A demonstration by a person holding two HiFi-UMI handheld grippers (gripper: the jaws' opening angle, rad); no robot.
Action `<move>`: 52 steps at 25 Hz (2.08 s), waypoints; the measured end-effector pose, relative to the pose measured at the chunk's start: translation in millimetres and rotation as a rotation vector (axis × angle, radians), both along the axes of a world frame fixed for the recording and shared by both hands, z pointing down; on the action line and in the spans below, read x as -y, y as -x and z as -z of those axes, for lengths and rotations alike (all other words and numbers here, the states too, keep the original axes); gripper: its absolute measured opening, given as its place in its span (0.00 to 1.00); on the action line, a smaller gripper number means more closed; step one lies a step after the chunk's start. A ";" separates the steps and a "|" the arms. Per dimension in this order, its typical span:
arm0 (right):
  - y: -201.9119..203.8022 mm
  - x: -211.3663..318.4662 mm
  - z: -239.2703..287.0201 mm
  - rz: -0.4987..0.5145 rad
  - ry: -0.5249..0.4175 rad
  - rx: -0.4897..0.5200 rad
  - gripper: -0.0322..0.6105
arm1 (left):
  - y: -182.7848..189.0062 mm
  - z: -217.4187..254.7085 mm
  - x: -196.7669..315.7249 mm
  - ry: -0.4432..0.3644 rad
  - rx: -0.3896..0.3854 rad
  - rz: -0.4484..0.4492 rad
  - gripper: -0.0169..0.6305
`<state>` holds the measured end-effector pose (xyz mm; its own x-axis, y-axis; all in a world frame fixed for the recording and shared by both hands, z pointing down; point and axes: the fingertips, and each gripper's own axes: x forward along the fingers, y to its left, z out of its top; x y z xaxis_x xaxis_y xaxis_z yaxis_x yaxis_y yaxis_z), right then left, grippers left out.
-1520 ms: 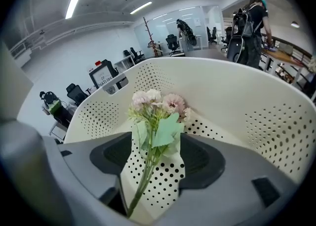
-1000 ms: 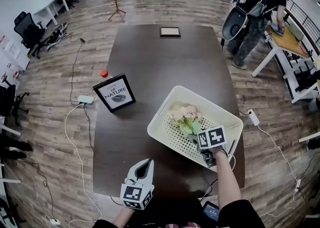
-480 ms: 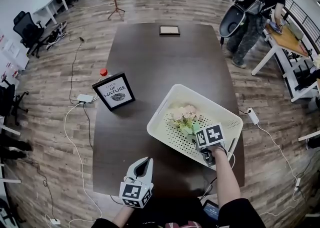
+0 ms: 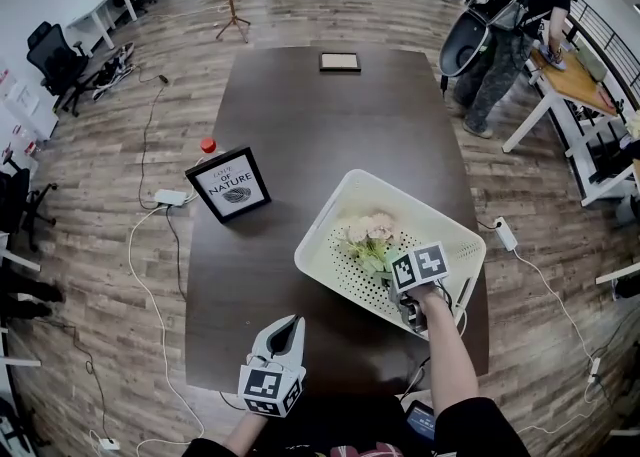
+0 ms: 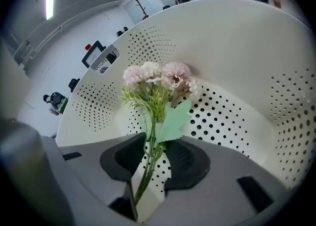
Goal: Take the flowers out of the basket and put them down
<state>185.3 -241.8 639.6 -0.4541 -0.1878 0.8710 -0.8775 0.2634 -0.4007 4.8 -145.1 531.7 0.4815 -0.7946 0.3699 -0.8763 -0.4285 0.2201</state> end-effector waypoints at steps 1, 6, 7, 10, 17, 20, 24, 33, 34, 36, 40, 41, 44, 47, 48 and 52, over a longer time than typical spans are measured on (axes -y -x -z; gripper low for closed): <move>1.2 0.9 1.2 0.002 -0.007 0.002 0.25 | 0.7 -0.3 0.6 0.000 0.000 0.001 0.04; 5.0 2.1 5.7 0.000 -0.033 0.014 0.20 | 1.9 0.7 0.1 -0.003 -0.007 -0.001 0.04; 4.8 2.8 6.9 -0.007 -0.039 0.023 0.19 | 2.2 0.6 -0.2 -0.002 -0.008 0.000 0.04; 1.7 6.3 10.2 -0.025 -0.065 0.036 0.16 | 2.7 -0.3 -0.2 0.002 -0.005 0.003 0.04; -5.8 14.0 19.1 -0.054 -0.132 0.049 0.13 | 0.2 1.2 0.3 -0.003 -0.010 0.002 0.04; -7.9 15.9 23.4 -0.063 -0.157 0.047 0.13 | 1.0 2.1 0.4 -0.004 -0.013 0.001 0.04; -8.0 18.5 28.7 -0.072 -0.193 0.050 0.12 | 3.9 2.2 0.3 -0.009 -0.010 0.001 0.04; -11.1 19.8 36.3 -0.059 -0.247 0.039 0.12 | 4.0 2.3 -1.3 -0.021 -0.008 -0.003 0.04; -10.4 19.3 37.1 -0.057 -0.256 0.037 0.12 | 4.9 1.8 -1.9 -0.022 -0.010 -0.003 0.04; -8.7 17.7 40.1 -0.055 -0.273 0.036 0.12 | 6.5 1.7 -3.3 -0.024 -0.011 -0.003 0.04; -11.3 19.9 52.1 -0.075 -0.308 0.059 0.12 | 5.0 4.4 -4.1 -0.026 -0.010 -0.002 0.04; -12.5 20.5 55.4 -0.082 -0.317 0.065 0.12 | 4.3 5.0 -4.2 -0.026 -0.010 -0.001 0.04; -11.5 21.5 67.5 -0.096 -0.348 0.091 0.12 | 5.0 6.6 -4.3 -0.028 -0.011 0.003 0.04; -5.5 22.8 80.8 -0.115 -0.376 0.139 0.12 | 8.3 6.1 -4.3 -0.028 -0.011 0.006 0.04; -4.3 23.0 85.1 -0.123 -0.384 0.156 0.12 | 8.8 5.6 -4.7 -0.028 -0.011 0.006 0.04; -2.2 22.2 100.0 -0.138 -0.411 0.189 0.12 | 9.0 5.9 -6.6 -0.032 -0.010 0.006 0.04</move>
